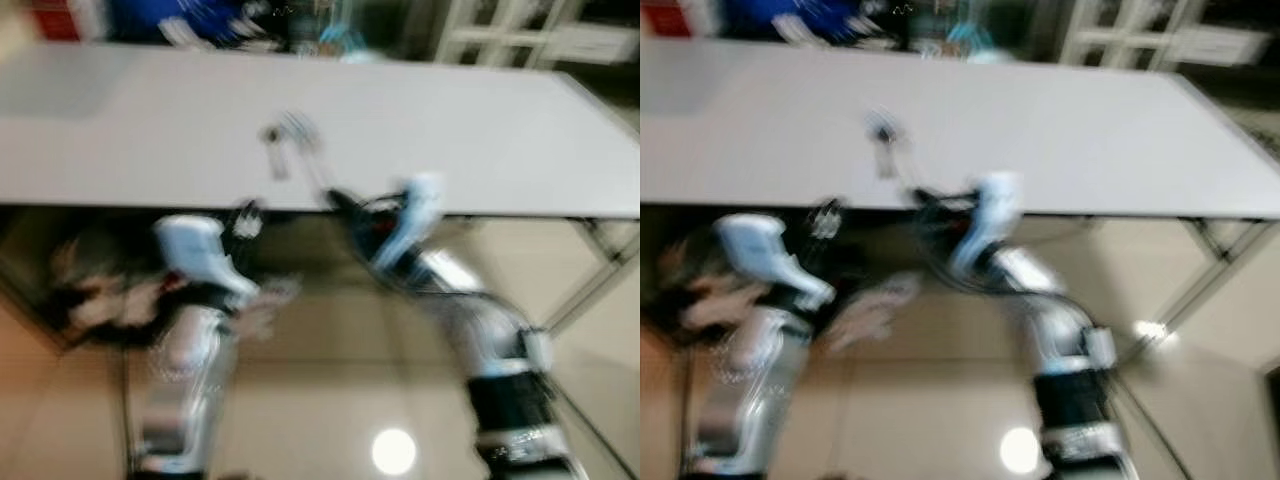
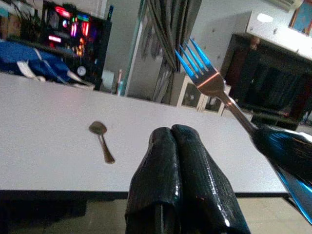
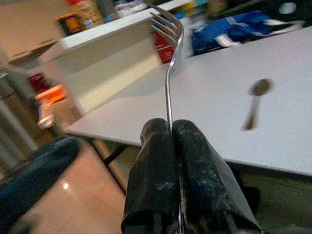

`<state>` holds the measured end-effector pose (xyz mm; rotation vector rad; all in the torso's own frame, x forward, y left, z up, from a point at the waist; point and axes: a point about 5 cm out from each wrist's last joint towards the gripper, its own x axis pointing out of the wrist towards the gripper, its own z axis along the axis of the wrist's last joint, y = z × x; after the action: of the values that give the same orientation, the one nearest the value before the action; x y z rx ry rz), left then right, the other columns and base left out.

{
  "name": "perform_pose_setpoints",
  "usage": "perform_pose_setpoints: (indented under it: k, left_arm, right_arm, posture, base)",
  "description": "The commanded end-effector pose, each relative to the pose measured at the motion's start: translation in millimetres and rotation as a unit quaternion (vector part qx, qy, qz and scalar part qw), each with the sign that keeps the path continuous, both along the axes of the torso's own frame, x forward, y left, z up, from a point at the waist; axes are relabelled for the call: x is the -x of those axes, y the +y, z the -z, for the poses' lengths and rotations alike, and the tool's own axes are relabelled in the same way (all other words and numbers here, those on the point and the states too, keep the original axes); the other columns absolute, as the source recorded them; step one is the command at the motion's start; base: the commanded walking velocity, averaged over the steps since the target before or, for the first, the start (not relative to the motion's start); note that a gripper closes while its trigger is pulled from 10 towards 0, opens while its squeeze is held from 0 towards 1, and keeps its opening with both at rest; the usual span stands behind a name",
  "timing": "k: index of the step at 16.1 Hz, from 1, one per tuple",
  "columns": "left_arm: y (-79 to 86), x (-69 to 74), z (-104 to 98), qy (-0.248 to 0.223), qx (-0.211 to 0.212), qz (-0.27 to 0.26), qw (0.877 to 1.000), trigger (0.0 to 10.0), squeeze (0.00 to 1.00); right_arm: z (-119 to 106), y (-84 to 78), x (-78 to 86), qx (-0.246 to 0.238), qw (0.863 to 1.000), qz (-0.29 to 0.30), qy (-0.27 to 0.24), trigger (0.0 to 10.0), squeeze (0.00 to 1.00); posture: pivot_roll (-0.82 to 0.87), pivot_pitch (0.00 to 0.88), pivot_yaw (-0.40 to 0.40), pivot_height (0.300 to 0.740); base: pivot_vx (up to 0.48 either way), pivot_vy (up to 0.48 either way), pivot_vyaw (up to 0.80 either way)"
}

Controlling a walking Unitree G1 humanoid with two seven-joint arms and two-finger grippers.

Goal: Setting the table

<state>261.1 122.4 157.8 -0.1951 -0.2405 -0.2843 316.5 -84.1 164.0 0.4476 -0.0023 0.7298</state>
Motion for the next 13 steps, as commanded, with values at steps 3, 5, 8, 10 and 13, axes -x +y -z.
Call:
perform_pose_setpoints:
  k: [3, 5, 8, 10, 13]
  left_arm:
    - [5.5, -1.2, 0, -0.001, -0.012, -0.006, 1.0, 10.0, 0.0]
    - [4.3, -1.9, 0, -0.001, -0.013, -0.001, 1.0, 10.0, 0.0]
    - [3.5, -3.0, -2, -0.003, -0.014, 0.003, 1.0, 10.0, 0.0]
    - [2.3, -2.6, -1, -0.002, -0.014, 0.005, 1.0, 10.0, 0.0]
    - [1.0, -4.6, 2, 0.012, -0.017, -0.001, 1.0, 10.0, 0.0]
  right_arm:
    - [-3, 13.7, 4.6, 0.0, 0.999, -0.031, -0.009, 10.0, 0.0]
    - [-2, 15.0, 4.8, 0.005, 1.0, -0.028, -0.008, 10.0, 0.0]
    - [-1, 14.2, 2.5, 0.012, 1.0, -0.01, -0.003, 10.0, 0.0]
    - [2, 13.1, -1.6, 0.027, 0.999, 0.019, 0.015, 10.0, 0.0]
    - [10, 12.6, -13.0, 0.075, 0.993, 0.072, 0.059, 10.0, 0.0]
  posture:
    - [-0.11, 0.042, -0.034, 0.74]
    - [-0.12, 0.038, -0.03, 0.74]
    - [-0.12, 0.043, -0.021, 0.74]
    - [-0.12, 0.045, -0.018, 0.74]
    - [-0.12, 0.046, -0.017, 0.74]
  base:
    - [0.48, 0.0, 0.27]
    - [0.48, 0.0, 0.0]
    - [0.48, 0.0, 0.0]
    - [0.48, 0.0, 0.0]
    - [0.459, 0.0, 0.0]
